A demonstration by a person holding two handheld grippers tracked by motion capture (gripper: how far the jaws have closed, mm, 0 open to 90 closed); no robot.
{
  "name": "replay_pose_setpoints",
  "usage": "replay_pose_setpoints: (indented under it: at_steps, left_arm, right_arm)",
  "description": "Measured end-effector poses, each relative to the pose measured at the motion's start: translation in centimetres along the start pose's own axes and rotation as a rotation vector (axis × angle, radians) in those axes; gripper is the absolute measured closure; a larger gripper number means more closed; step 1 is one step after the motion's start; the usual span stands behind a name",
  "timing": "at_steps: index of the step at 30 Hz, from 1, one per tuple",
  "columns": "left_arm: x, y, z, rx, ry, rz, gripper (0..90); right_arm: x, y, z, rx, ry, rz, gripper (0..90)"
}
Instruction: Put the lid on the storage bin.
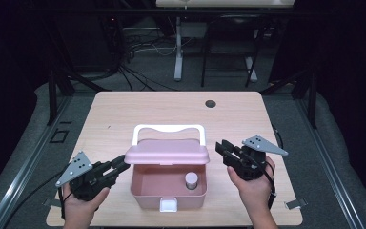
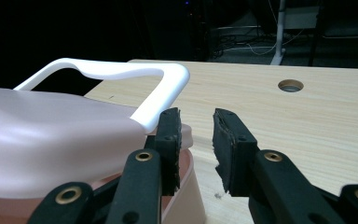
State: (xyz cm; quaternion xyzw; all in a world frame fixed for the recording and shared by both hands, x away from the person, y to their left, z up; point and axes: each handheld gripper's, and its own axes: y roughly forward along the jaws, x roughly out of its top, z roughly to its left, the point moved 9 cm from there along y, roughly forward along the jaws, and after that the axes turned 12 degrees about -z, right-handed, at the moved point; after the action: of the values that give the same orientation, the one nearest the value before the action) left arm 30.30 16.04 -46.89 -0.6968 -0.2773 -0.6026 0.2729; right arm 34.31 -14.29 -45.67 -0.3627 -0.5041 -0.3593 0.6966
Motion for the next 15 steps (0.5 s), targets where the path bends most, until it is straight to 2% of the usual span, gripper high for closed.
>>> replay_pose_setpoints:
  at_steps: [15]
  left_arm:
    - [-1.7, -0.8, -0.6, -0.007, -0.012, 0.024, 75.1]
  right_arm:
    - [-0.4, -0.2, -0.1, 0.003, 0.016, 0.001, 71.6]
